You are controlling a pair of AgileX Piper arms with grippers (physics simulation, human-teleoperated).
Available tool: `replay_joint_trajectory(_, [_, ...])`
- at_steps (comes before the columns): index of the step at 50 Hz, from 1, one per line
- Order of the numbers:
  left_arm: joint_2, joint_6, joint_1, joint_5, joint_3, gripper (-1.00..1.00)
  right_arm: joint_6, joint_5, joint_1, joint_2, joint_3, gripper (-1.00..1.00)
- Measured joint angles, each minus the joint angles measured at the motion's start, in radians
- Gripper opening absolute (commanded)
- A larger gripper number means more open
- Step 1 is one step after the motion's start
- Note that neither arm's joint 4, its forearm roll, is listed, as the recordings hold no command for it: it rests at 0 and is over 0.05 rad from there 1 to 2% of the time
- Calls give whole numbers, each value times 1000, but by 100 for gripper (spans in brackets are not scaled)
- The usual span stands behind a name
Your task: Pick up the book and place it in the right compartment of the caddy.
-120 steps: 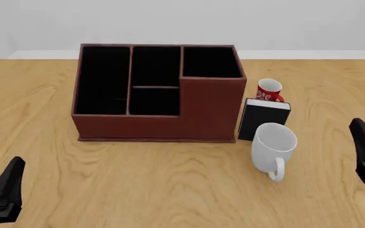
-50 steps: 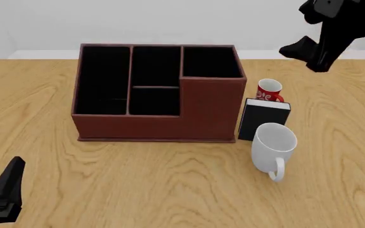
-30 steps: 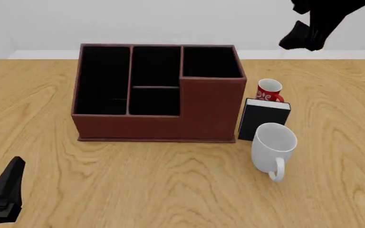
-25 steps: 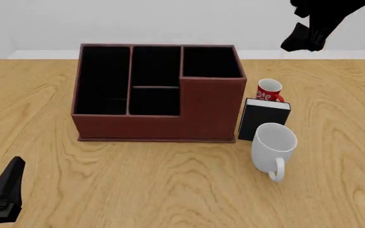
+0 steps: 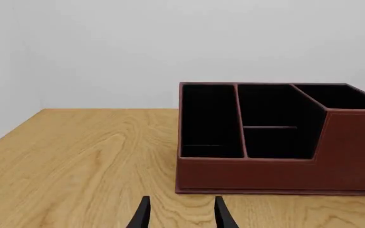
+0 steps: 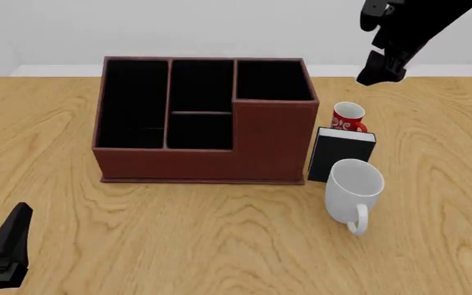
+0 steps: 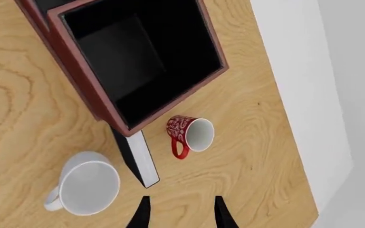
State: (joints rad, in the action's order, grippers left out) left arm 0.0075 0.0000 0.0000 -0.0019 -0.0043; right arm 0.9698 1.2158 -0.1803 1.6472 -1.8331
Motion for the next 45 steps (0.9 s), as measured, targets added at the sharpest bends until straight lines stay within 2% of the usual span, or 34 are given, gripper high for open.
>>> replay_joint_trajectory(20, [0,0,0,0,0,100,-24,-3,-3,59,7,100])
replay_joint_trajectory(45, [0,0,0,0,0,100,-61,-57,-21,95,75,100])
